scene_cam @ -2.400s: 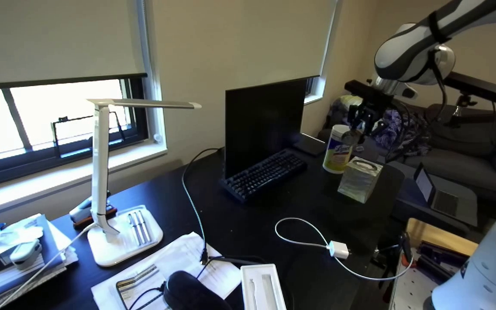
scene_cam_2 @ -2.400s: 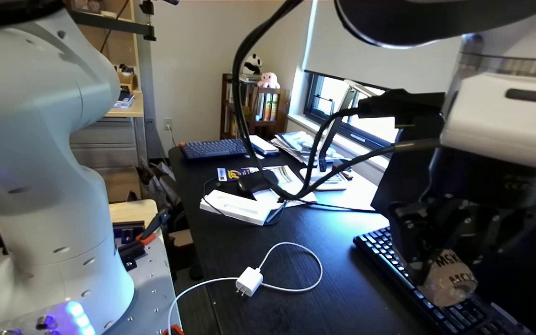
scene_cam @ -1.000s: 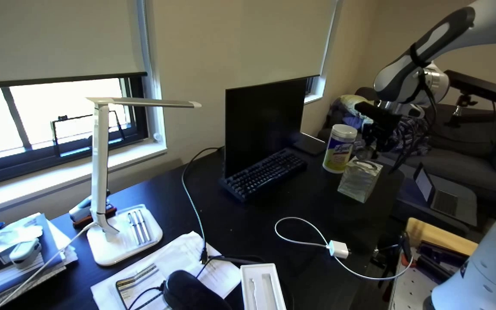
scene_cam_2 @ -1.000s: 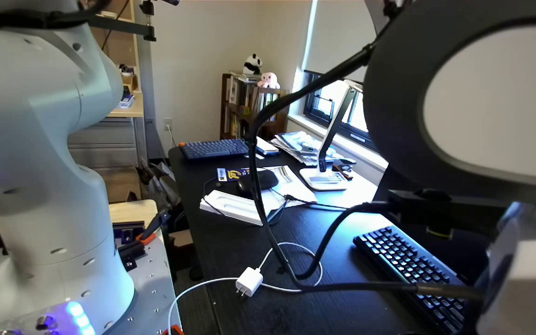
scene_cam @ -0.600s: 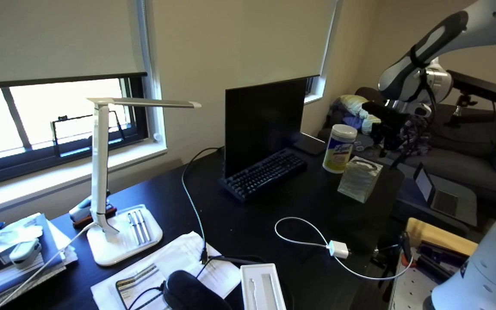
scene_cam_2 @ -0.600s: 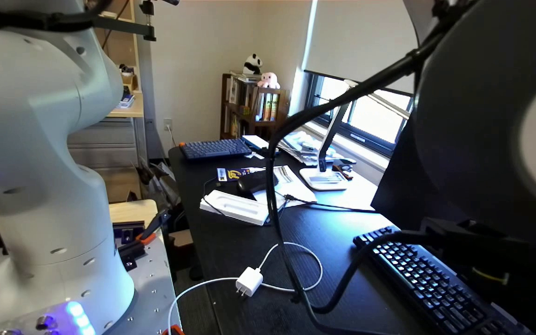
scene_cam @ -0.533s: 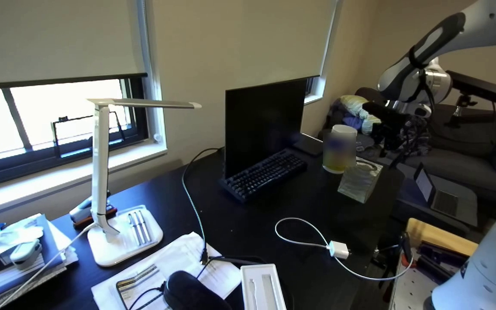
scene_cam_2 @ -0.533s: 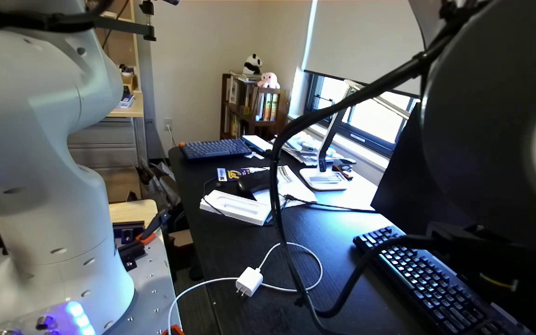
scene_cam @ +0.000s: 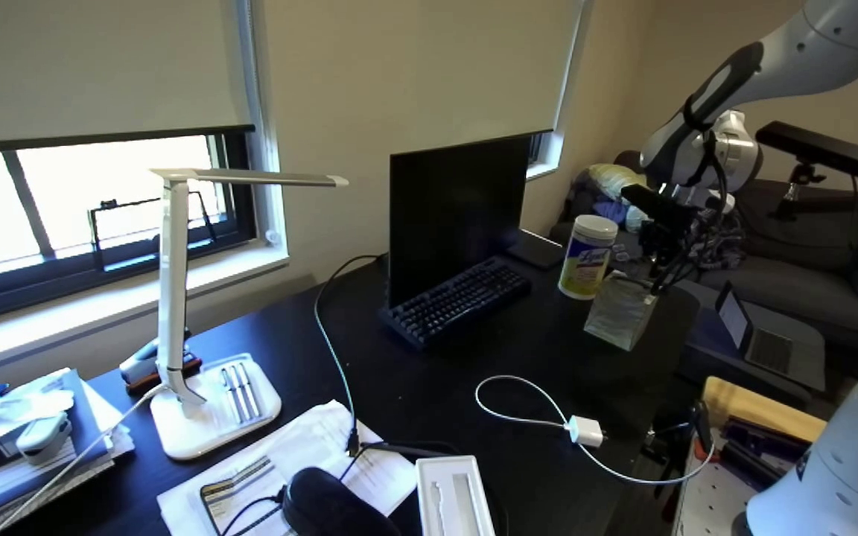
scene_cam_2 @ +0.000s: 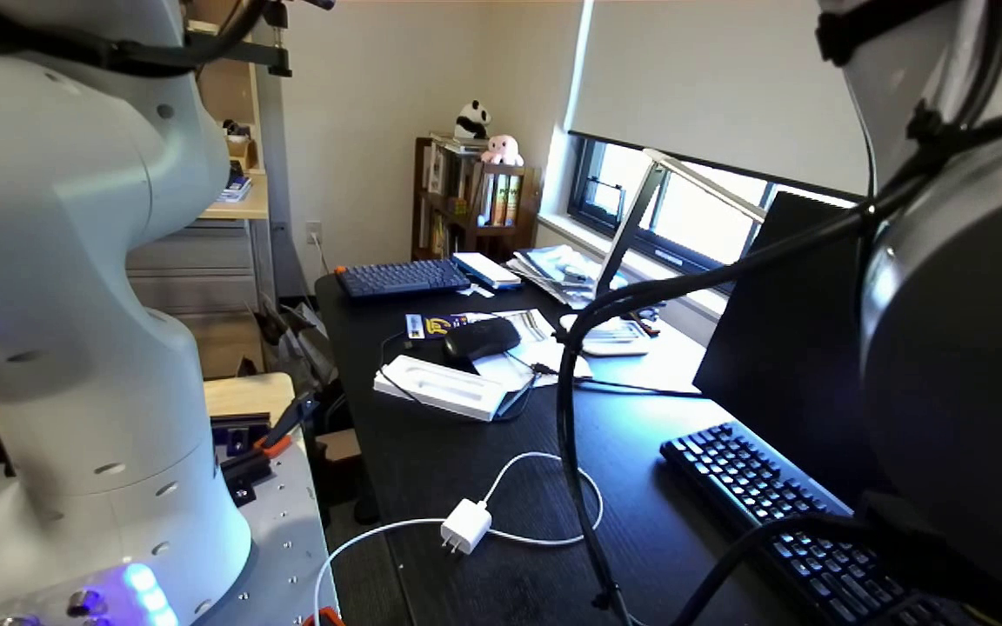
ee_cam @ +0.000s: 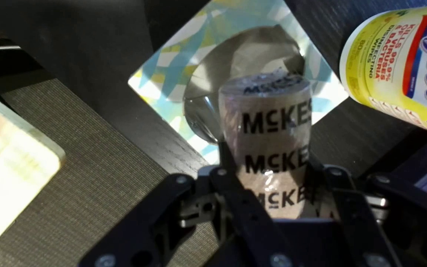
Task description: Put the brown object in the box
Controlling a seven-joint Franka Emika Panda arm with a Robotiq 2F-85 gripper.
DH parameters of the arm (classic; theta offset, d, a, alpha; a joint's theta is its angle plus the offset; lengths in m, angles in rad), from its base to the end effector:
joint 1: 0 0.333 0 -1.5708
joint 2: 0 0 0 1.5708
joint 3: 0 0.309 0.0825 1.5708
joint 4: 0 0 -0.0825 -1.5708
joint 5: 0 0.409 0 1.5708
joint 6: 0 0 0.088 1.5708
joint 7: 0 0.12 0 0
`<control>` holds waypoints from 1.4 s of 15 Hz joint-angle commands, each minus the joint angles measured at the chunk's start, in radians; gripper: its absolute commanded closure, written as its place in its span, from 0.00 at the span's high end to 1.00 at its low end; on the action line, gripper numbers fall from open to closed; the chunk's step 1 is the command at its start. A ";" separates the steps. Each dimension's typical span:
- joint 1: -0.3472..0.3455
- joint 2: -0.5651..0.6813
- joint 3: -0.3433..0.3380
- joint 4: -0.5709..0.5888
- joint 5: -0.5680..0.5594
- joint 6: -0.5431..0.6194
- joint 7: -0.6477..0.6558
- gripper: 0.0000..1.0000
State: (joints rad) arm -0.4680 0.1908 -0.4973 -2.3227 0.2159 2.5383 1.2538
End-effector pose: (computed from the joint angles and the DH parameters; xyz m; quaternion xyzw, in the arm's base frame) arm 0.3025 -0.4474 0.2331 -0.3696 0.9286 -0.0245 0.0220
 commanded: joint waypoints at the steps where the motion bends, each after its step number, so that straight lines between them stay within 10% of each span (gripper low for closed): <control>1: 0.001 0.053 0.006 0.042 0.059 -0.007 0.005 0.19; 2: 0.001 0.061 0.007 0.045 0.067 -0.008 0.002 0.19; 3: 0.003 0.063 0.007 0.046 0.069 -0.007 0.003 0.57; 4: 0.002 0.064 0.008 0.045 0.080 0.001 0.003 0.69; 9: -0.003 -0.035 0.024 0.002 0.148 -0.005 -0.053 0.98; 21: 0.068 -0.492 0.108 -0.228 0.152 -0.020 -0.156 1.00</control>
State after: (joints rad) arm -0.4239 -0.1727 -0.4336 -2.4360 0.3427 2.5156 1.1611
